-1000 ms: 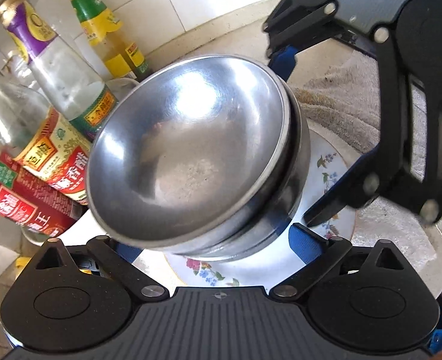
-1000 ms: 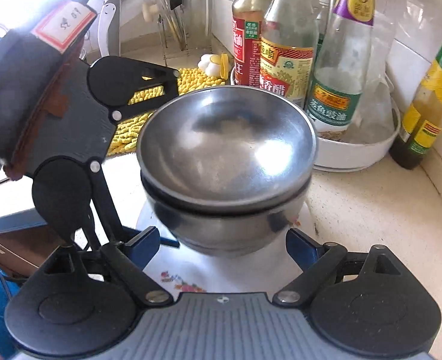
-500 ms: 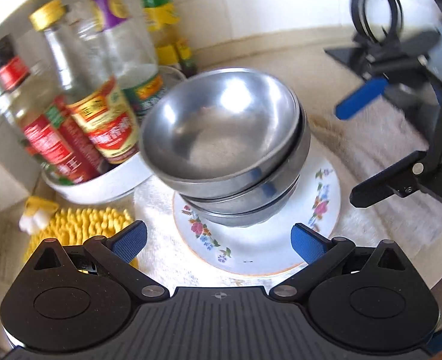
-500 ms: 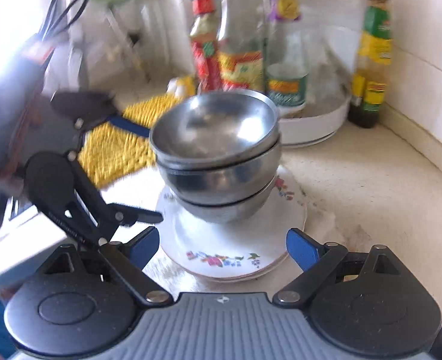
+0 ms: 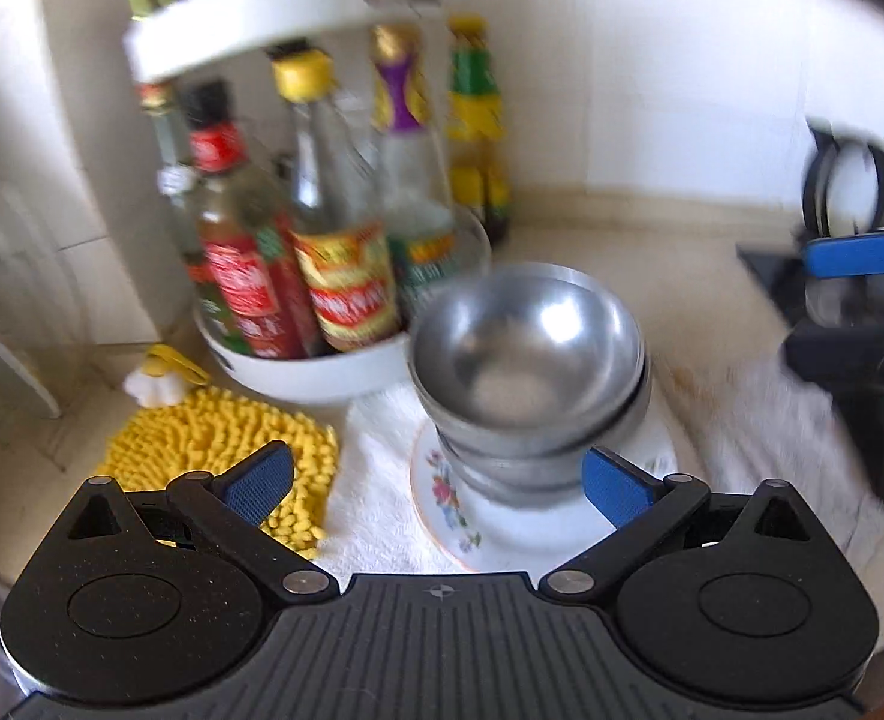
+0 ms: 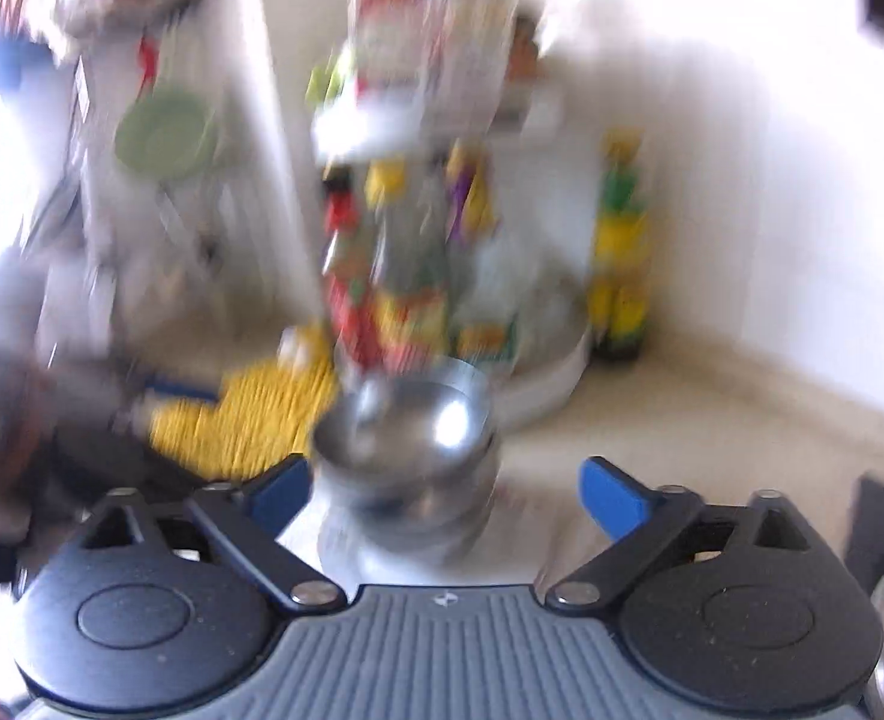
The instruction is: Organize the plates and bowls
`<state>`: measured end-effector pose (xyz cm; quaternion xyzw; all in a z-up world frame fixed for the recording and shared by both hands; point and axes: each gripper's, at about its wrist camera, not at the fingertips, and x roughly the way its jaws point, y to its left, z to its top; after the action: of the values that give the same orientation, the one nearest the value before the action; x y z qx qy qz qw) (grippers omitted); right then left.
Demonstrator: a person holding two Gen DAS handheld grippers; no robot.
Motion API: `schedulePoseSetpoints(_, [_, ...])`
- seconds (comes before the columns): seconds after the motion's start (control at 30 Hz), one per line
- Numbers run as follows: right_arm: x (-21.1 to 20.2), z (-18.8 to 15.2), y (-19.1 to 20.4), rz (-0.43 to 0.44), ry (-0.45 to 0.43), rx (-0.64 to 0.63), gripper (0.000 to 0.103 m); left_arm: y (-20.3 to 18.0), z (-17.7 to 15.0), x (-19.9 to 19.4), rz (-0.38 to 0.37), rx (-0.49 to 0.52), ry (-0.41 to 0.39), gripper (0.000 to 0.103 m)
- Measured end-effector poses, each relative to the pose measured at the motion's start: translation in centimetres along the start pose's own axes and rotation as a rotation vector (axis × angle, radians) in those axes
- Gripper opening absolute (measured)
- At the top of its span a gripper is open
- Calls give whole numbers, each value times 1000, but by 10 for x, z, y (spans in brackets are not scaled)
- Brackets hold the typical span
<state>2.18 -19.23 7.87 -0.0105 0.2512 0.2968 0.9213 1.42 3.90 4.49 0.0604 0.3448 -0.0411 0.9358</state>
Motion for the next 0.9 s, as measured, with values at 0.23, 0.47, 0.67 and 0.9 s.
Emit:
schedulePoseSetpoints(0.23, [27, -53, -10, 0, 153, 295, 103, -11, -22, 12, 73, -177, 102, 103])
schedulePoseSetpoints(0.47, [34, -67, -6, -196, 185, 275, 103, -25, -39, 11, 165, -293, 113, 103])
schedulePoseSetpoints(0.67, [29, -71, -5, -273, 185, 253, 103, -36, -50, 0, 207, -319, 116, 103])
schedulePoseSetpoints(0.9, [29, -78, -2, -281, 201, 245, 103, -48, -56, -7, 230, -329, 114, 103])
